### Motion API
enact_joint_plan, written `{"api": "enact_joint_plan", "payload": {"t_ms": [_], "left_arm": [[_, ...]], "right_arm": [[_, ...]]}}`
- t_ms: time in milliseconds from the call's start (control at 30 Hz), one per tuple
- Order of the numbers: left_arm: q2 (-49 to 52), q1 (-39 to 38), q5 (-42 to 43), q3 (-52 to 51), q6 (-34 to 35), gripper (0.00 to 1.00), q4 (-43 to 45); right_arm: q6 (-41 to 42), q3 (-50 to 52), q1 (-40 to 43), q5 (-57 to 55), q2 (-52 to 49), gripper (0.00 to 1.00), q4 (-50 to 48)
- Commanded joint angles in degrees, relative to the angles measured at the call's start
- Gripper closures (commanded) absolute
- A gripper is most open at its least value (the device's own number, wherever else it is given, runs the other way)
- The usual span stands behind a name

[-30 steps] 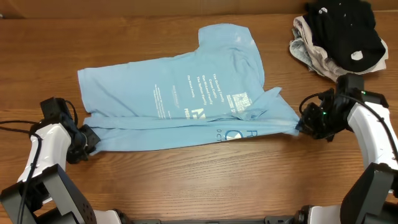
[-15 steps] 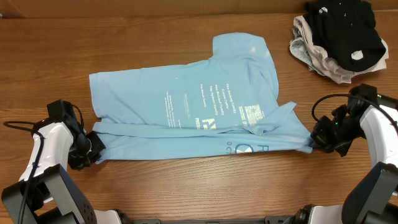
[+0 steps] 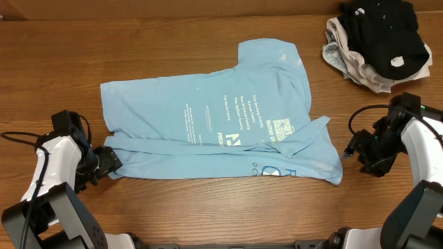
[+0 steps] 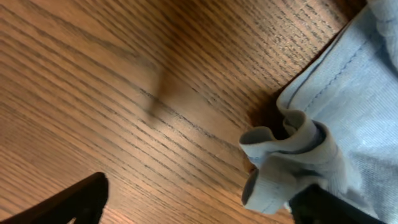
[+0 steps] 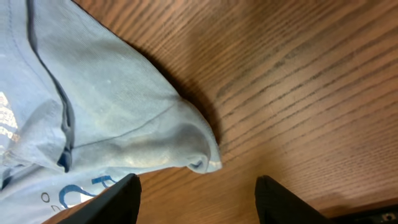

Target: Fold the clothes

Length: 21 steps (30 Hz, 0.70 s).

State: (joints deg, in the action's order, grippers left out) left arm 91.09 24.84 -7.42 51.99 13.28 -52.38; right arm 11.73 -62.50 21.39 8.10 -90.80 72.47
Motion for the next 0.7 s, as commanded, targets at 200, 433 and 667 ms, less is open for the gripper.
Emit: {"api": "enact_joint_plan", "payload": {"t_ms": [200,433,667], "left_arm": [[0.24,-0.15,7.76,18.12,-5.09,0.0,-9.51],[0.31,-1.42,24.94,34.18,-12.09,0.0,-12.61],[5.14,-8.35,18.14,49.53,-13.6,0.0,-14.62]], "right_arm": [[-8.76,-18.88,-3.04,7.15,1.07,0.15,4.24],[-10.51,-35.47,-11.93,6.95,1.05,0.12,6.14],[-10.54,-44.52,-20.26,4.37,-1.07,0.11,1.95]]}}
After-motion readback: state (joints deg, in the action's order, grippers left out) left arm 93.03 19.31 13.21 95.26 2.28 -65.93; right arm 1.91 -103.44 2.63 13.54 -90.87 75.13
